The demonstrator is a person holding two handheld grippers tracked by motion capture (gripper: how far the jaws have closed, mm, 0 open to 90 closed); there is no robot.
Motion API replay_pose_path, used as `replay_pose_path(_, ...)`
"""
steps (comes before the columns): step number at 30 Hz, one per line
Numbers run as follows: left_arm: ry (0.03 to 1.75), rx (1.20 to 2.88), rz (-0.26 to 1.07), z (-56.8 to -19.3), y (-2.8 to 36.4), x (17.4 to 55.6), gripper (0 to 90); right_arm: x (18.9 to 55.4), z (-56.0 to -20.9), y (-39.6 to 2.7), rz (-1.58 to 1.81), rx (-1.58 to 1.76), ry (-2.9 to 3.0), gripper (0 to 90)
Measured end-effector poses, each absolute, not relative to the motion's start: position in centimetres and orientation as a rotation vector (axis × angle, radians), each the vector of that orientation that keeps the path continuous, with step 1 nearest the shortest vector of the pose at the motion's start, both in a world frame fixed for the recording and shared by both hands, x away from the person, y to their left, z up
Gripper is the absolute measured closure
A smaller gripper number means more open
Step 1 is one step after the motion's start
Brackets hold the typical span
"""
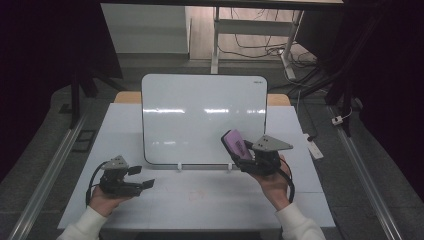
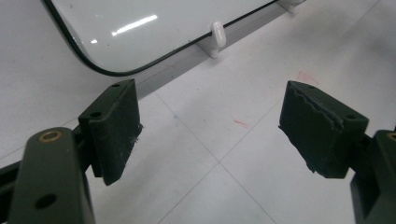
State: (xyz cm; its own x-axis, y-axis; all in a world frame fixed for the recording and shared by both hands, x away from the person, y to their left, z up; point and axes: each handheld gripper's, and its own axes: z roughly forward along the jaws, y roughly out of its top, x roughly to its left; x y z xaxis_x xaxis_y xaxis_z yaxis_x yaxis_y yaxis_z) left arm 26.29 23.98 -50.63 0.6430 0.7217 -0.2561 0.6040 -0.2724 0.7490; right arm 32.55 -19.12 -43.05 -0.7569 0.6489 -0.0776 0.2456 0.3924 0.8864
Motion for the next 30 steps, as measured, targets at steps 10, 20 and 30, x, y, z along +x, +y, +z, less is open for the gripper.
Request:
replay_pose_path(10,0.992,1.957,0.173,-50.3,24.5,26.0,21.0,31.5,-44.7,-18.9,1.350,0.734,2.324,39.9)
replay_pose_path(20,0.891,1.980,0.168,-48.7,23.1,26.8,19.0,31.2,-45.3,-17.9,1.348,0.614,2.424,39.9)
replay_pose_path(30,0.774,2.036,0.170,-47.2,20.3,27.7,17.7,31.2,-45.8,-17.5,1.342,0.595,2.463,39.9)
